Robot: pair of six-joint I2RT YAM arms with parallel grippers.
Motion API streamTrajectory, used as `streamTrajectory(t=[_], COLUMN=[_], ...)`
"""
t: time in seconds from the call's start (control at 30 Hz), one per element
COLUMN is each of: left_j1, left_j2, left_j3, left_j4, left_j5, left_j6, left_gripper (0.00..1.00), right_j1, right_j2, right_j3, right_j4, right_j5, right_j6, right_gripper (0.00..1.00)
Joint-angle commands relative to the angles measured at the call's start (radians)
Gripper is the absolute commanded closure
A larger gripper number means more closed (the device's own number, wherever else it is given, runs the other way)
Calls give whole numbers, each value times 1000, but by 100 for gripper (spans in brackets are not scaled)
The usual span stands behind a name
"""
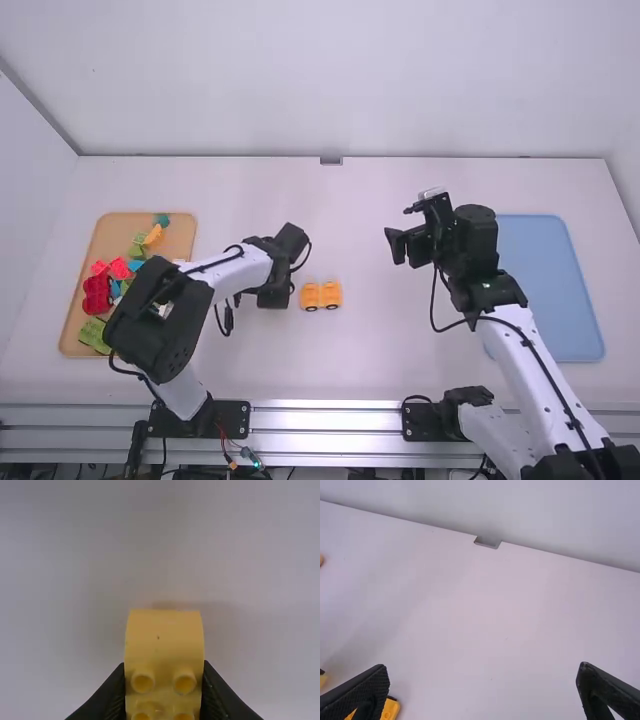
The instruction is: Assemble lego blocks to make yellow taxi
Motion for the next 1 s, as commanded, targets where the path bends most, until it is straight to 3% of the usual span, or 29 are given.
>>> streamTrajectory(t=[0.0, 0.1, 0.13, 0.17, 0.2, 0.23, 0.33, 0.4, 0.57, 0.73, 0.93, 0.97], left_j1=[0, 2, 2, 1, 1, 1, 2, 1, 2, 2, 1, 1], left_j2=[-2, -2, -2, -2, -2, -2, -2, -2, -5, -38, -56, -56], left_j3=[-22, -21, -18, -18, -17, -17, -18, -18, -2, 109, 322, 387], left_j4=[4, 7, 8, 10, 12, 14, 6, 11, 9, -116, -262, -285], left_j5=[-18, -32, -38, -37, -37, -37, -24, -13, -22, -58, -228, -237], left_j6=[-25, -25, -20, -21, -22, -22, -23, -22, -11, 160, 731, 1020], left_gripper=[98, 92, 78, 47, 25, 16, 5, 1, 1, 1, 1, 1], right_j1=[-3, -3, -3, -3, -3, -3, -3, -3, -3, -3, -3, -3], right_j2=[5, 5, 5, 5, 5, 5, 5, 5, 5, 5, 5, 5], right_j3=[38, 38, 38, 38, 38, 38, 38, 38, 38, 38, 38, 38], right_j4=[2, 2, 2, 2, 2, 2, 2, 2, 2, 2, 3, 6], right_j5=[-3, -3, -3, -3, -3, -3, -3, -3, -3, -3, 1, 0], right_j6=[5, 5, 5, 5, 5, 5, 5, 5, 5, 5, 5, 5], right_gripper=[1, 1, 2, 1, 2, 1, 1, 1, 1, 1, 1, 1])
